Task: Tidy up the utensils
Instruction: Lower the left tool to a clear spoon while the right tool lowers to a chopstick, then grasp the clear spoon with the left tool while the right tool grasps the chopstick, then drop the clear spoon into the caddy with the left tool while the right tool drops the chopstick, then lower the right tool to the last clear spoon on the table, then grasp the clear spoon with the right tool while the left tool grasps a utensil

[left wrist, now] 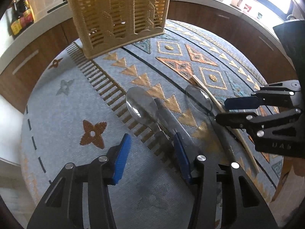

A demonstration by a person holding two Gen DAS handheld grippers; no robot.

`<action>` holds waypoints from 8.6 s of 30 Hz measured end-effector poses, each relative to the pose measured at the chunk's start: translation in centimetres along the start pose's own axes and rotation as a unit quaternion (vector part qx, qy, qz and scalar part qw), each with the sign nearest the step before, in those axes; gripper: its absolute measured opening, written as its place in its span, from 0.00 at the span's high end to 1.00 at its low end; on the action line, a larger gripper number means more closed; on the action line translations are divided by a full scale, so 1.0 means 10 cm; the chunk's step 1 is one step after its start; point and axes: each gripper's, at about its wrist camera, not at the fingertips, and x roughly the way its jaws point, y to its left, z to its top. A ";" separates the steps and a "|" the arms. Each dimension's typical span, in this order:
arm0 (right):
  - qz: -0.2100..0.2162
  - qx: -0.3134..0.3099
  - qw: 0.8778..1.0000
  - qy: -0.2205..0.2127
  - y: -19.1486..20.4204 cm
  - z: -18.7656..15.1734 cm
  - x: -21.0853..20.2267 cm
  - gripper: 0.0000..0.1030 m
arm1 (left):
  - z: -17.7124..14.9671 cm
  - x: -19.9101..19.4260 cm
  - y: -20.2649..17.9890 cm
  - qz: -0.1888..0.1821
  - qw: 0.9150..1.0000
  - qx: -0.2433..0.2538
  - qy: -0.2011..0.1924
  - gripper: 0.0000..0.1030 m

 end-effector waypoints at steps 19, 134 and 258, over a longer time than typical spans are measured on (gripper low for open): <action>-0.026 -0.045 0.999 0.001 0.18 -0.11 -0.03 0.94 | 0.00 0.00 0.22 -0.012 1.000 -0.001 0.011 0.90; -0.021 -0.017 0.885 -0.464 0.14 2.11 -1.14 0.96 | 1.57 -1.18 1.05 0.021 0.882 -0.069 -0.465 0.72; -0.016 0.055 0.998 0.023 -0.39 -0.10 -0.12 0.89 | 0.07 -0.03 0.22 -0.119 0.988 -0.091 0.040 0.52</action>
